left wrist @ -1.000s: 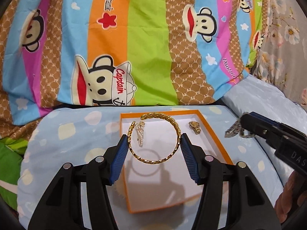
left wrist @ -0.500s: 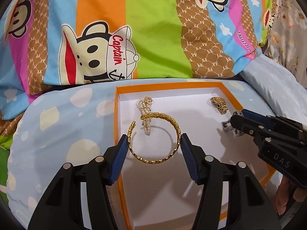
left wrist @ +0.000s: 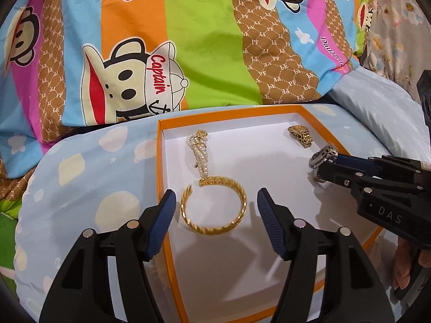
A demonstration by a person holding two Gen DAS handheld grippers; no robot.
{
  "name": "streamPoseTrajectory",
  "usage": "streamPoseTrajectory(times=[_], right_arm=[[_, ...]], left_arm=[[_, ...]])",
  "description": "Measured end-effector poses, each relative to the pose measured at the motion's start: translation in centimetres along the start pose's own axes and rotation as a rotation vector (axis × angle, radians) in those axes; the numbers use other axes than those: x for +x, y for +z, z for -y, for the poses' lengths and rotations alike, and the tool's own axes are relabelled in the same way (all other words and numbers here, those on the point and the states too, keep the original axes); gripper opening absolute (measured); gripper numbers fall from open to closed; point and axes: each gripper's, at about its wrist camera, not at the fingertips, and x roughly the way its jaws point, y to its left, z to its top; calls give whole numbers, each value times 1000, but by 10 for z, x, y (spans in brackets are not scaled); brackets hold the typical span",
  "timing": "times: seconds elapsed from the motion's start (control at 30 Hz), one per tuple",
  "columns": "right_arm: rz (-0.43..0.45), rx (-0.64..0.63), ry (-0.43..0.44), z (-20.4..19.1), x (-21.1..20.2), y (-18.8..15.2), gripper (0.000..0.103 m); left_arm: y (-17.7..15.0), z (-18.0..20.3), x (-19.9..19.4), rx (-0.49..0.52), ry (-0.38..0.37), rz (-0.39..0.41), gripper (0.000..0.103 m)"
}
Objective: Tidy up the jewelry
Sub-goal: 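Lower the bangle into the orange box and open the left tool while the right tool carries the silver watch, then lower the silver watch into the orange box and open the right tool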
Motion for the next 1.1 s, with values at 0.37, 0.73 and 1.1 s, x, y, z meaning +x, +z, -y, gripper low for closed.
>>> streamPoseTrajectory(times=[0.37, 0.73, 1.1], right_arm=[[65, 18, -1, 4, -26, -4, 27], [26, 61, 10, 20, -27, -2, 5], [-29, -11, -28, 5, -3, -8, 5]], left_arm=[[-4, -16, -29, -97, -36, 88, 65], [-7, -25, -35, -125, -15, 109, 67], [-13, -20, -37, -113, -31, 96, 67]])
